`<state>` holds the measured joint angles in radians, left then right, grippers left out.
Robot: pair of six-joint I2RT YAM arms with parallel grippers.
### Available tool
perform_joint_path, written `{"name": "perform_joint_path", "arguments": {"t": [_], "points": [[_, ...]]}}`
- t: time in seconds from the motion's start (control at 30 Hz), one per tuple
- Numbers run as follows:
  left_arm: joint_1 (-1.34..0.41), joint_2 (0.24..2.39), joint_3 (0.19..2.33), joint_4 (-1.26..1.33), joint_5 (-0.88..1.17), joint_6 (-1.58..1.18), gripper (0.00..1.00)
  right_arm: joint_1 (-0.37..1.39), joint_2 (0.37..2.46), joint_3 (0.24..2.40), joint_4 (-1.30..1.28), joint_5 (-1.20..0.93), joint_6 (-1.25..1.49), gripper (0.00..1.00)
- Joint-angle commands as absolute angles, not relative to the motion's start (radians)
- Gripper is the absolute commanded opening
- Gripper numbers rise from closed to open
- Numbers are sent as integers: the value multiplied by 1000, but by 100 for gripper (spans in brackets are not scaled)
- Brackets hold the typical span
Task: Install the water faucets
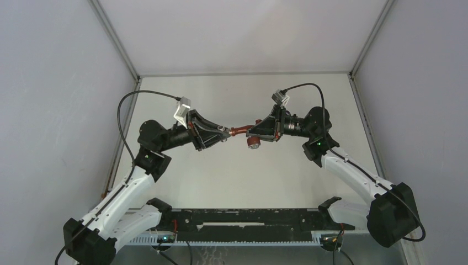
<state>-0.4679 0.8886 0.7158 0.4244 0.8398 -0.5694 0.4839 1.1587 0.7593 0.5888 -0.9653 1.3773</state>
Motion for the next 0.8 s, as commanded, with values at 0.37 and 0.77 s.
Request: {"name": "perform_joint_path", "arguments": {"t": [0.37, 0.77], "points": [[-465, 879, 741, 366, 738, -516, 0, 477, 1127, 771, 492, -1005, 1335, 55], [-463, 865, 719, 393, 699, -523, 0, 492, 1078, 771, 349, -1033, 1243, 72]]}}
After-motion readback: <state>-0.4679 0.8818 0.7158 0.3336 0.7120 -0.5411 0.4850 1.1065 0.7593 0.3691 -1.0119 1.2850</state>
